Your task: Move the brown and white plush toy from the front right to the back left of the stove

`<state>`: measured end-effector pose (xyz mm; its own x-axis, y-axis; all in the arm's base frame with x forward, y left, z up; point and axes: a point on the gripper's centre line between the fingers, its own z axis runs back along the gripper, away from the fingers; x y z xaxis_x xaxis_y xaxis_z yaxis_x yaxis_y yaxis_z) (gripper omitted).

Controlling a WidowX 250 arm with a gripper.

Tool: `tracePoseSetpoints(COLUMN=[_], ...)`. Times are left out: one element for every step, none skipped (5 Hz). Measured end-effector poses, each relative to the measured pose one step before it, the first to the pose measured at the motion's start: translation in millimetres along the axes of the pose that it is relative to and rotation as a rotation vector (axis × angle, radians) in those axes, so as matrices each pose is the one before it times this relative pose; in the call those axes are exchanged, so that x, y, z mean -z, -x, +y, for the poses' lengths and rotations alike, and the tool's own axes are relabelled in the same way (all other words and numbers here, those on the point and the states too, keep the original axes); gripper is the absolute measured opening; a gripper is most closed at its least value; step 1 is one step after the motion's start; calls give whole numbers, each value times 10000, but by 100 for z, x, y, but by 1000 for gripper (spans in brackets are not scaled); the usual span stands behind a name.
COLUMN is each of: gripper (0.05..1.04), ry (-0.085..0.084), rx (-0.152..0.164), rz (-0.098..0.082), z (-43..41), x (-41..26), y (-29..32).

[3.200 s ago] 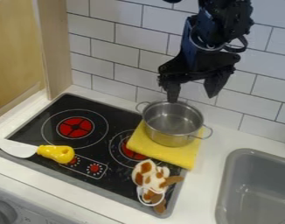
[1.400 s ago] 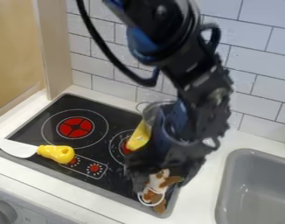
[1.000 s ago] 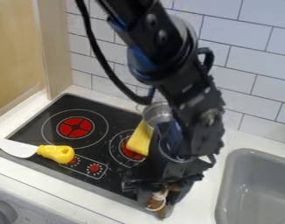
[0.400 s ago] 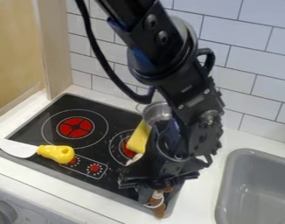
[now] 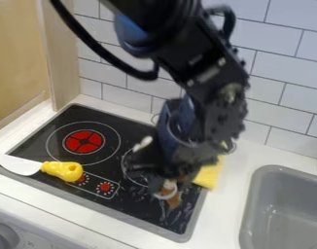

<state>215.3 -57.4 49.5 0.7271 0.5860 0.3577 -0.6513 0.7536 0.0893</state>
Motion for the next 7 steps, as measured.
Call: tracePoseSetpoints(gripper=[361,361,361,361,361,361,361], ry=[19,-69,271,357,-1,52,204], rx=[-562,-543,-496,-745,-439,-411,-186], rz=[-287,-66,-7,193,296,183,304], z=[1034,834,-120,-888,-194,3,-45], x=[-377,484,159,1357,1619,1660,1938], y=[-1981,-1909,-1884,-3328,-1844,-1984,-1004])
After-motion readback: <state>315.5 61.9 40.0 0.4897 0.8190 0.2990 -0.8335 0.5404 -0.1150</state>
